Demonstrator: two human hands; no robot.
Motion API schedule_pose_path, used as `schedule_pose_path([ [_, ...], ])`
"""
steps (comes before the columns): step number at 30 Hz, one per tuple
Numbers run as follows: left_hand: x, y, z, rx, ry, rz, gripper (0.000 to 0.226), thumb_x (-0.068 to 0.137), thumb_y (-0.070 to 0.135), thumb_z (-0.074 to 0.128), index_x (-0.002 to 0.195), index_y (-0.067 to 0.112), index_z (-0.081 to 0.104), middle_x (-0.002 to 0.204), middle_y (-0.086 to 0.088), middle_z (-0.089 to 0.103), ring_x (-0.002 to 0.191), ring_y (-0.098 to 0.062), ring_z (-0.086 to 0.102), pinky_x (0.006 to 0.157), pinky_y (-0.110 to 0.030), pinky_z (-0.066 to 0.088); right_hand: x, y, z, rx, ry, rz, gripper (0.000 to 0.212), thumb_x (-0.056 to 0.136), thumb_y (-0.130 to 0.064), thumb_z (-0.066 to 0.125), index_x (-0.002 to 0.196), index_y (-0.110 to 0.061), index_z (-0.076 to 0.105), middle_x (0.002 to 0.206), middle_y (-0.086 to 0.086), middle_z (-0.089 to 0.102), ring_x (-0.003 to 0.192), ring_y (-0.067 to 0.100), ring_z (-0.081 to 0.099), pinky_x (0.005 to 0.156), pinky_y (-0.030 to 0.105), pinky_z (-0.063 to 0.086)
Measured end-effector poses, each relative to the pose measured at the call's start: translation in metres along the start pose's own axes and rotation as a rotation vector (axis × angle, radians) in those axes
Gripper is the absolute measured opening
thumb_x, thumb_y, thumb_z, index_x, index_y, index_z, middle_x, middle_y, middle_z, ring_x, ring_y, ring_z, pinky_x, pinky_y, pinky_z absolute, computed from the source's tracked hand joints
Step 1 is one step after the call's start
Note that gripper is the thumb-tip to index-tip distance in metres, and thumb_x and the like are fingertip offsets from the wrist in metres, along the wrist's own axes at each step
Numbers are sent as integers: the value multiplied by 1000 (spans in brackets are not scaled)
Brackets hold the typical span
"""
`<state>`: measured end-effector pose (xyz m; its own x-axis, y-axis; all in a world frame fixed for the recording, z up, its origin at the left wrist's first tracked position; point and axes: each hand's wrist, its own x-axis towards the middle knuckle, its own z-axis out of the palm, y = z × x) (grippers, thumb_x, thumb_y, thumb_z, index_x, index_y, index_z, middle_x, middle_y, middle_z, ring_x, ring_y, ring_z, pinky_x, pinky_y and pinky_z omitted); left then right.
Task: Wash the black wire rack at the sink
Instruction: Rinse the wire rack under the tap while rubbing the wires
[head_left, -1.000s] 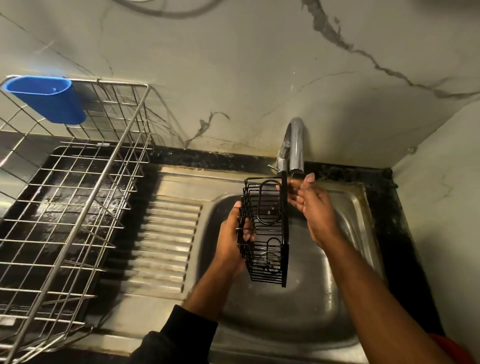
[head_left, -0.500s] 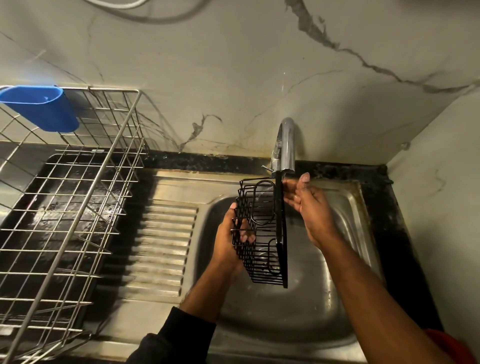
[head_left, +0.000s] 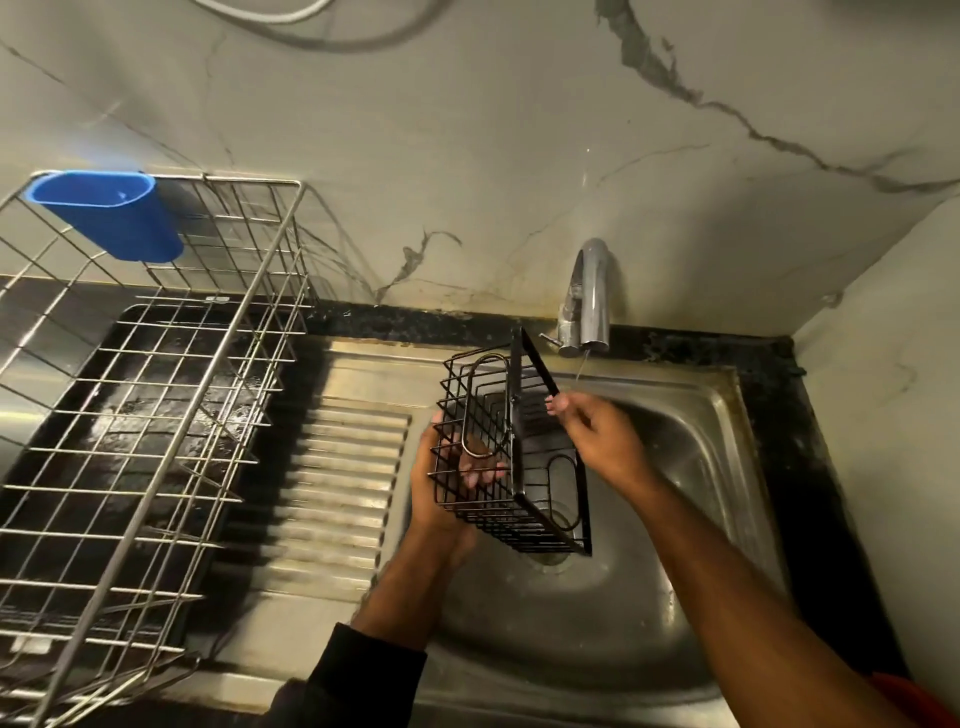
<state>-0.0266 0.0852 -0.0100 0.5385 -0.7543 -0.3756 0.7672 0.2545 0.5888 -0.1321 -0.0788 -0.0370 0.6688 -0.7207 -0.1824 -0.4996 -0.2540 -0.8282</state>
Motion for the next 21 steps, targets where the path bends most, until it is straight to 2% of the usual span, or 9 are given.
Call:
schedule_pose_path([
  [3, 1, 3, -11, 61, -98, -26, 51, 90, 55, 51, 59, 15, 57, 42, 4, 41, 41, -13, 46, 71, -43, 39, -4, -26, -3, -63, 54, -162, 22, 97, -38, 58, 112, -26, 68, 98, -16, 66, 93, -5, 61, 79, 17, 49],
  [7, 5, 3, -22, 110, -212, -95, 54, 73, 68, 74, 53, 21, 56, 46, 5, 40, 47, -15, 38, 78, -42, 50, -5, -57, -12, -27, 100, -347, 32, 92, -42, 58, 107, -18, 73, 95, -20, 64, 88, -6, 61, 77, 11, 48],
  [10, 4, 1, -30, 34, -147, -71, 55, 86, 62, 64, 57, 18, 47, 51, 1, 28, 50, -16, 34, 74, -41, 52, -3, -38, -9, 0, -18, -250, 34, 94, -49, 52, 106, -25, 72, 96, -19, 69, 92, -10, 62, 75, 12, 46],
  [12, 2, 4, -31, -22, -145, -37, 52, 89, 57, 60, 58, 17, 46, 49, 3, 32, 50, -15, 41, 74, -40, 50, 0, -2, -8, -72, -64, -117, 24, 98, -41, 54, 105, -28, 72, 100, -15, 72, 100, 0, 66, 79, 19, 48],
  [15, 1, 9, -32, -70, -179, -38, 48, 68, 51, 81, 51, 20, 48, 49, 4, 42, 55, -14, 48, 80, -40, 44, -5, 29, -15, -197, -102, 36, 20, 102, -33, 51, 102, -24, 69, 92, -12, 71, 100, 14, 70, 72, 20, 46],
  [16, 2, 10, -34, -85, -195, -41, 45, 69, 50, 79, 51, 21, 49, 50, 5, 43, 55, -13, 49, 81, -40, 42, -6, 29, -16, -262, -99, 17, 22, 102, -35, 50, 100, -23, 68, 90, -11, 71, 96, 15, 70, 72, 24, 47],
  [18, 1, 5, -35, -106, -226, -98, 44, 86, 50, 55, 53, 21, 50, 51, 5, 45, 56, -12, 50, 82, -40, 42, -9, 14, -18, -385, -62, -106, 23, 101, -39, 50, 101, -24, 66, 91, -8, 68, 90, 13, 65, 76, 31, 49],
  [20, 2, -7, -36, -115, -190, -203, 58, 99, 48, 27, 53, 20, 49, 51, 4, 45, 57, -12, 49, 84, -41, 41, -9, -15, -16, -355, -23, -229, 20, 100, -41, 49, 97, -29, 64, 90, -7, 66, 83, 10, 60, 73, 30, 47],
  [21, 1, -13, -35, -111, -224, -246, 59, 100, 49, 28, 54, 20, 50, 52, 4, 46, 58, -13, 48, 86, -42, 41, -9, -30, -15, -293, 2, -284, 24, 100, -42, 47, 98, -25, 65, 88, -5, 66, 79, 10, 60, 68, 28, 47],
])
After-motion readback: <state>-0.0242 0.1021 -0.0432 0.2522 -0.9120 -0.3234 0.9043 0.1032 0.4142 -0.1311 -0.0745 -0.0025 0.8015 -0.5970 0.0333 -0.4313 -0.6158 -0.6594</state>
